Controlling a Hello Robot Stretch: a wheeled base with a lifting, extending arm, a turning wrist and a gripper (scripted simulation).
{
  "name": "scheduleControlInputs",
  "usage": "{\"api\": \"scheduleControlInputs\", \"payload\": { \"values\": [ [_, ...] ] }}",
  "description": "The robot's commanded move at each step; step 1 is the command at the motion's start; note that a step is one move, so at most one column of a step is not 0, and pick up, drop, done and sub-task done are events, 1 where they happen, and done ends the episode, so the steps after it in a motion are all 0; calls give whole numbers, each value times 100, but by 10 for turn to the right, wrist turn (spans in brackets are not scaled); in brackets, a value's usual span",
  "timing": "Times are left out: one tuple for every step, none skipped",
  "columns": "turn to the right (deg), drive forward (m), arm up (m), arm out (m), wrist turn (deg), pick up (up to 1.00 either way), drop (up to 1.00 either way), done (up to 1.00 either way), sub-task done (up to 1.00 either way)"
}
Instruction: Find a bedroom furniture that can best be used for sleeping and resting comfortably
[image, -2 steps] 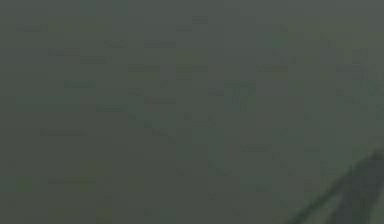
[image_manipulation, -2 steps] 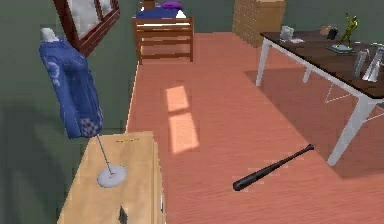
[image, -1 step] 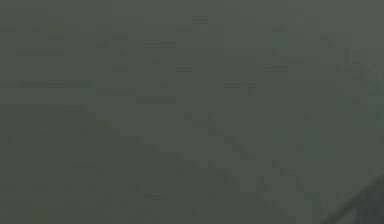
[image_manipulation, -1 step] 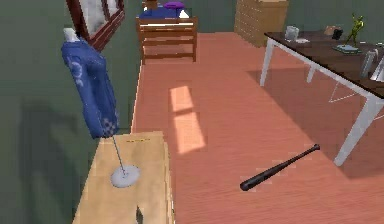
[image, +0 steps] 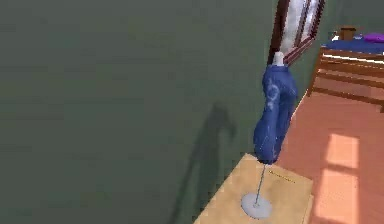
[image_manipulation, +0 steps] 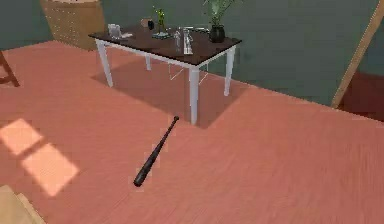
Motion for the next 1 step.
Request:
{"api": "scheduleControlInputs", "payload": {
  "values": [
    [450,0,0,0,0,0,0,0,0]
  ]
}}
